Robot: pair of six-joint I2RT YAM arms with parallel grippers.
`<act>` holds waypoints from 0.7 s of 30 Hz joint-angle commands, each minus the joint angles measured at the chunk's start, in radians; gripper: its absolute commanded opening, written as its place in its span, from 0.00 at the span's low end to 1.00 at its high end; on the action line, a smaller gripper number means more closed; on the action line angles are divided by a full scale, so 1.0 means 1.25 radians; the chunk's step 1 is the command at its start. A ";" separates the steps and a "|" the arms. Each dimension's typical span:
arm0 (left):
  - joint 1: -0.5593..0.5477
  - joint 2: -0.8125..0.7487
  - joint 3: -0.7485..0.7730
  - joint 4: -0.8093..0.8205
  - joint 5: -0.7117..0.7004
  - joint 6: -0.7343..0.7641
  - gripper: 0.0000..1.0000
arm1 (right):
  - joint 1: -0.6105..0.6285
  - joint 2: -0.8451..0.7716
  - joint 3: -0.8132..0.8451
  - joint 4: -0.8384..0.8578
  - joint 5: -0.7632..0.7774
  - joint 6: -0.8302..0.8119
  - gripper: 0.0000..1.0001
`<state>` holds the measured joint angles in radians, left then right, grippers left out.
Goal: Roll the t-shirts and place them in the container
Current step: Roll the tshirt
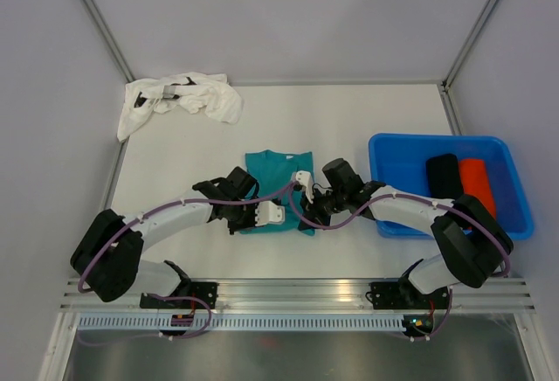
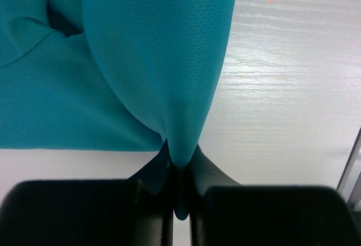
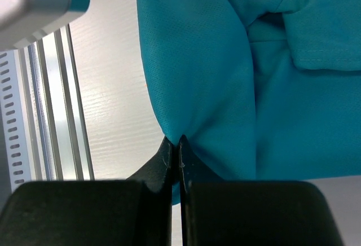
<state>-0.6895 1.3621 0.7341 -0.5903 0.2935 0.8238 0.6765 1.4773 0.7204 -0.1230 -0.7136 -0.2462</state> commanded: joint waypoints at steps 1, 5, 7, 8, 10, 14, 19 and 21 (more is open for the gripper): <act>-0.006 -0.001 -0.001 -0.009 0.020 0.023 0.06 | -0.007 0.004 0.021 0.033 -0.048 0.015 0.00; -0.003 -0.007 0.016 -0.092 0.046 0.044 0.02 | -0.006 0.010 0.058 -0.036 -0.053 0.024 0.00; 0.015 -0.011 0.030 -0.150 0.064 0.050 0.05 | -0.007 0.015 0.080 -0.095 -0.060 0.023 0.00; 0.024 -0.017 0.034 -0.171 0.076 0.062 0.06 | -0.006 0.013 0.077 -0.102 -0.065 0.029 0.00; 0.031 -0.029 0.037 -0.224 0.099 0.082 0.11 | -0.007 0.007 0.059 -0.088 -0.079 0.069 0.00; 0.031 -0.054 0.035 -0.319 0.130 0.152 0.14 | 0.002 0.002 0.005 -0.046 -0.110 0.145 0.00; 0.031 -0.058 0.036 -0.412 0.229 0.195 0.12 | 0.062 -0.001 -0.029 0.011 -0.152 0.220 0.02; 0.034 -0.038 0.041 -0.445 0.262 0.215 0.11 | 0.063 -0.021 -0.044 0.027 -0.156 0.249 0.06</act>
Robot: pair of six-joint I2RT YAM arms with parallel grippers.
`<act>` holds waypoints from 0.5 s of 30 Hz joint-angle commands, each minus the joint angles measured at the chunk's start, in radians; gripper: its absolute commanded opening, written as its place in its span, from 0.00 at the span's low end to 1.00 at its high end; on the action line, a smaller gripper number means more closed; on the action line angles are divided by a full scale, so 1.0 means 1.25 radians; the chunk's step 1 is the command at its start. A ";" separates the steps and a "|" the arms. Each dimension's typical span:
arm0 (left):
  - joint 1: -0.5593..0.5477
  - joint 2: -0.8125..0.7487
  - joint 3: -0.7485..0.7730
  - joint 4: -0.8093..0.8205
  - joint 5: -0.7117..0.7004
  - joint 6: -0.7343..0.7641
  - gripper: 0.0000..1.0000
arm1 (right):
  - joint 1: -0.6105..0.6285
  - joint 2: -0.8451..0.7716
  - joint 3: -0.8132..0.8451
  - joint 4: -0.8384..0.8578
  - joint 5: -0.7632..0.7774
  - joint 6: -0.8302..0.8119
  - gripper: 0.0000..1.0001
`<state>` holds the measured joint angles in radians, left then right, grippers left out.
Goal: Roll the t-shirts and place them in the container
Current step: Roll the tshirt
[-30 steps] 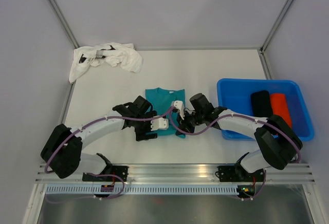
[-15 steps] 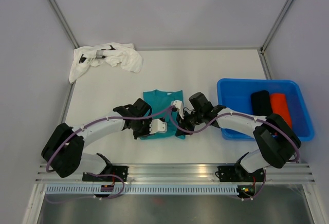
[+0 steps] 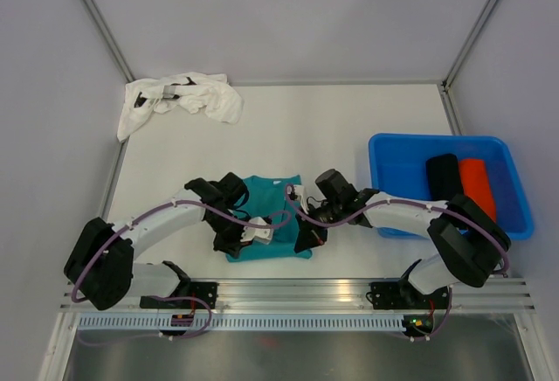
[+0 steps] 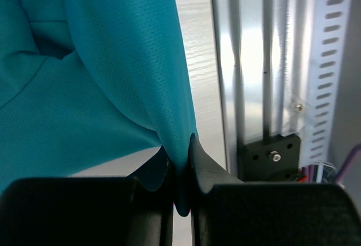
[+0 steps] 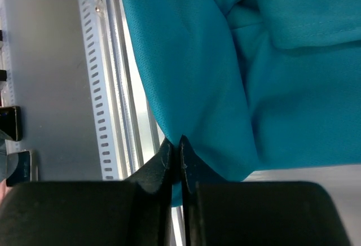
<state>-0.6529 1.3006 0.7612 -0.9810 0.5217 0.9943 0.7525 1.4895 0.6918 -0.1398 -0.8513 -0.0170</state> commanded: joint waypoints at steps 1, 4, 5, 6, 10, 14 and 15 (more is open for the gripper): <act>0.013 0.020 0.024 -0.142 0.087 0.087 0.11 | 0.001 -0.039 -0.022 0.035 -0.032 0.059 0.11; 0.055 0.080 0.052 -0.164 0.113 0.125 0.10 | -0.020 -0.049 -0.007 0.030 0.042 0.028 0.36; 0.067 0.102 0.065 -0.170 0.120 0.141 0.10 | -0.024 -0.044 0.010 0.034 0.048 0.021 0.40; 0.088 0.121 0.087 -0.181 0.132 0.146 0.10 | -0.026 -0.031 0.018 0.039 0.049 0.021 0.41; 0.119 0.180 0.108 -0.188 0.146 0.184 0.10 | -0.026 -0.011 0.017 0.075 0.044 0.021 0.53; 0.138 0.200 0.109 -0.188 0.147 0.200 0.10 | -0.025 -0.045 -0.039 0.162 0.031 0.040 0.59; 0.148 0.204 0.110 -0.190 0.148 0.202 0.10 | -0.023 -0.056 -0.053 0.205 0.027 0.056 0.60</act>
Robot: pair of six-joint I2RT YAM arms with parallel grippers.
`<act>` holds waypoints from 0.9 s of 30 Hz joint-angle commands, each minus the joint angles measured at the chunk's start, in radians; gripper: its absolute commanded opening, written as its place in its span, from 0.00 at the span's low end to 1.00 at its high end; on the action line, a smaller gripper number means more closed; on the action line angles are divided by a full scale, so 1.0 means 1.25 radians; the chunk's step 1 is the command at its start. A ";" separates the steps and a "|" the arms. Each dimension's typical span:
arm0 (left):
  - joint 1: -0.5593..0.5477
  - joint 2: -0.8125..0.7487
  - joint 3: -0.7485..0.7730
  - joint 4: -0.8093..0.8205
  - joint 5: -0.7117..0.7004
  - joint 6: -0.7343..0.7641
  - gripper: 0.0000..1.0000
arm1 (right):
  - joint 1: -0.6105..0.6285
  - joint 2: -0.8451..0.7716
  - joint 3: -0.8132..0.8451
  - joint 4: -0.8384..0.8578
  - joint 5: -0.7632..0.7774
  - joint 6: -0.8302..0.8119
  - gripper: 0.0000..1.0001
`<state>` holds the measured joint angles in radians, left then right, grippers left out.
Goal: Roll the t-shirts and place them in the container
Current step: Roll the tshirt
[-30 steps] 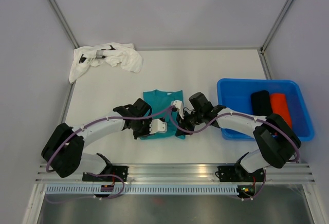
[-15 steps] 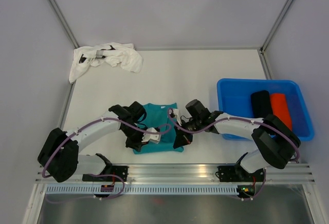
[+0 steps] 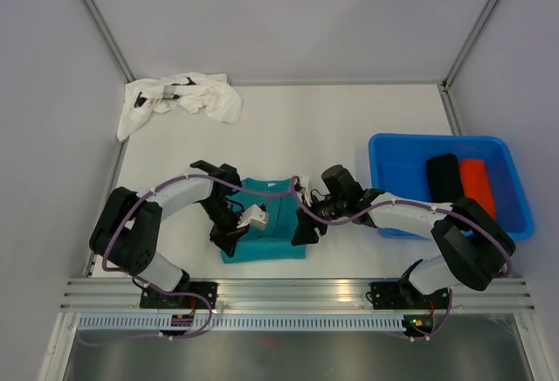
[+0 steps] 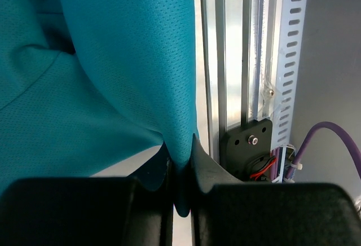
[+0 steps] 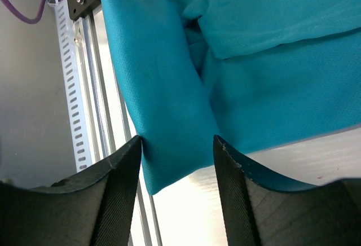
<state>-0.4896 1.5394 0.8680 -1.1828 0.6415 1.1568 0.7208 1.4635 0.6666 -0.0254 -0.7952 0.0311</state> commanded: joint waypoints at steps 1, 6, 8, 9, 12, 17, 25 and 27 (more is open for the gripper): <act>0.022 0.016 0.026 -0.028 0.051 0.080 0.10 | 0.005 -0.048 -0.061 0.132 -0.016 0.022 0.61; 0.038 0.046 0.036 -0.026 0.054 0.086 0.10 | 0.042 -0.084 -0.125 0.182 0.054 0.031 0.64; 0.042 0.050 0.042 -0.025 0.056 0.088 0.09 | 0.060 -0.068 -0.132 0.202 0.087 0.043 0.64; 0.043 0.053 0.043 -0.024 0.057 0.086 0.10 | 0.078 -0.063 -0.139 0.225 0.102 0.050 0.64; 0.044 0.056 0.048 -0.023 0.060 0.083 0.10 | 0.090 -0.043 -0.154 0.298 0.126 0.088 0.54; 0.047 0.055 0.044 -0.020 0.049 0.078 0.11 | 0.091 0.016 -0.141 0.344 0.090 0.138 0.06; 0.063 0.051 0.027 -0.042 0.011 0.091 0.17 | 0.086 0.029 -0.143 0.368 -0.020 0.267 0.00; 0.063 0.046 0.025 -0.062 0.011 0.104 0.14 | 0.087 0.012 -0.152 0.347 -0.005 0.326 0.00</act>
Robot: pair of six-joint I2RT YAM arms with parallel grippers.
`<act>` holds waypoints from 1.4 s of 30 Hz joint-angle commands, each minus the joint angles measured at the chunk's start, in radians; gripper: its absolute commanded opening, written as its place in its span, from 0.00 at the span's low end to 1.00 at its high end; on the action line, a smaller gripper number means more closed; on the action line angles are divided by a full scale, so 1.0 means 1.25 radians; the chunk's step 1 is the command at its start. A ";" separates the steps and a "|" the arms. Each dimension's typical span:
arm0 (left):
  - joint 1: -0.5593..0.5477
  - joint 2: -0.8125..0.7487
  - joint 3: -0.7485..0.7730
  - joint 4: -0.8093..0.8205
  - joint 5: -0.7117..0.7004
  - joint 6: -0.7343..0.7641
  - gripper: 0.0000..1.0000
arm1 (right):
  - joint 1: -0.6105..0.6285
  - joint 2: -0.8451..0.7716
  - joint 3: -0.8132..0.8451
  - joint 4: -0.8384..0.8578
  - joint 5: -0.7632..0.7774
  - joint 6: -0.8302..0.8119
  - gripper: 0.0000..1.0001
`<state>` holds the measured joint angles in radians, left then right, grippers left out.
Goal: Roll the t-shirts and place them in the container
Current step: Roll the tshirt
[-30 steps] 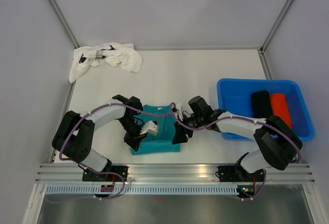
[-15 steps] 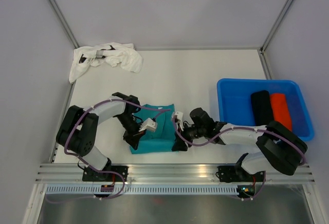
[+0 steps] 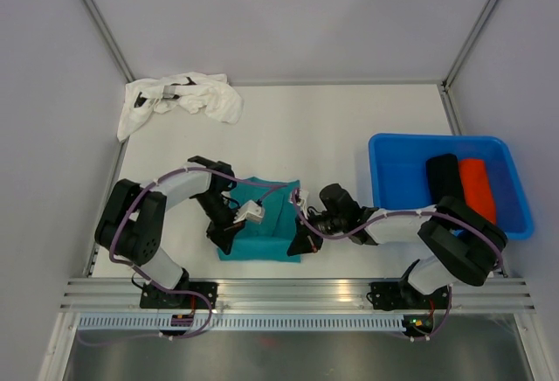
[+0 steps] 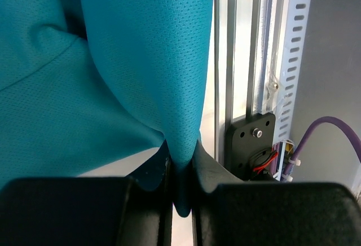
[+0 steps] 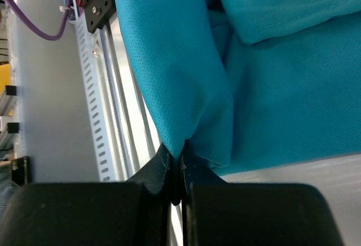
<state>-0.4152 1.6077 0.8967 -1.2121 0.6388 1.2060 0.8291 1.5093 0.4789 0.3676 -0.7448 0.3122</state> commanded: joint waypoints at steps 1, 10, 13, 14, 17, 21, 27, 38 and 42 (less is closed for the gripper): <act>0.003 -0.014 -0.002 -0.068 0.018 0.073 0.14 | 0.005 -0.045 0.007 -0.010 -0.034 0.091 0.00; 0.012 -0.016 0.036 -0.042 0.041 0.004 0.33 | 0.023 0.018 0.023 -0.042 -0.021 0.138 0.00; 0.024 -0.015 0.046 -0.011 0.023 -0.028 0.45 | -0.009 0.047 0.038 -0.042 -0.021 0.145 0.00; 0.035 -0.018 0.046 -0.001 0.018 -0.038 0.47 | -0.014 0.046 0.041 -0.055 -0.013 0.142 0.00; 0.051 -0.031 0.044 0.030 0.014 -0.069 0.49 | -0.029 0.026 0.038 -0.047 0.004 0.154 0.00; 0.055 -0.038 0.039 0.038 0.050 -0.100 0.54 | -0.048 0.028 0.037 -0.039 0.007 0.174 0.00; 0.055 -0.027 -0.015 0.108 0.071 -0.179 0.26 | -0.055 0.034 0.047 -0.053 0.020 0.171 0.00; 0.056 -0.087 -0.047 -0.018 0.123 -0.074 0.02 | 0.017 -0.088 0.012 -0.103 -0.003 0.190 0.00; 0.059 -0.028 -0.009 0.071 0.089 -0.160 0.09 | -0.020 0.002 0.086 -0.199 0.040 0.107 0.18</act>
<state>-0.3489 1.5311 0.8280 -1.1934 0.7345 1.0534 0.8375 1.4399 0.5175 0.1711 -0.7250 0.5076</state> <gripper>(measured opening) 0.084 0.101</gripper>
